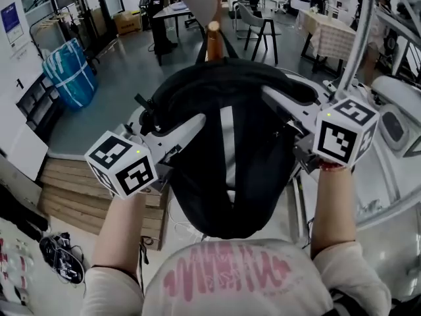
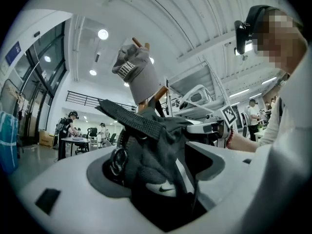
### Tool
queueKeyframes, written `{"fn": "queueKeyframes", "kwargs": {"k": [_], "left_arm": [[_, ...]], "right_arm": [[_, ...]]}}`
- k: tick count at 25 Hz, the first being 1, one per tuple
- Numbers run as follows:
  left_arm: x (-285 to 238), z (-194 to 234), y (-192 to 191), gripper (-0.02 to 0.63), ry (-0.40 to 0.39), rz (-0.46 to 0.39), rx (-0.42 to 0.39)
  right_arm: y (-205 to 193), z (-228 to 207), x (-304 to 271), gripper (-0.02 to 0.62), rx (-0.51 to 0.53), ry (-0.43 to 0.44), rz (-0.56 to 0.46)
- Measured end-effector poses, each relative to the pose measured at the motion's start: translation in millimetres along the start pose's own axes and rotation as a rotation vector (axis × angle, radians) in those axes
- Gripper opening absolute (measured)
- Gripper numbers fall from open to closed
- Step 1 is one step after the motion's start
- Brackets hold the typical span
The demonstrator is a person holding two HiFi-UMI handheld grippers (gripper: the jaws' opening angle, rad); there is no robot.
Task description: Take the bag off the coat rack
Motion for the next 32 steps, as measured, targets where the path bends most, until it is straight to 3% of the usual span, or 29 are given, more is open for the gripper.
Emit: {"fn": "queueKeyframes", "kwargs": {"k": [7,11,18,32], "left_arm": [[6,0,0,0.338,0.007,0.007,-0.001],[8,0,0,0.24,0.06,0.009,-0.001],[13,2,-1,0.182,0.098,-0.017,0.004],[12,5,-8,0.144,0.102,-0.063,0.02]], "right_arm": [[1,10,-3,0.172,0.017,-0.024,-0.009],[1,12,-1,0.172,0.019,-0.029,-0.01],[-1,15,0,0.152,0.023,-0.052,-0.036],[-4,19,0,0.115,0.075,-0.175,-0.081]]}}
Point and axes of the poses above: the fingertips, and each gripper's own axes: x backward along the fingers, z to its left, y out of its top, the point moved 10 cm from there along x, backward along the fingers, and after that the axes turned 14 degrees about -y, right-handed, at the moved point
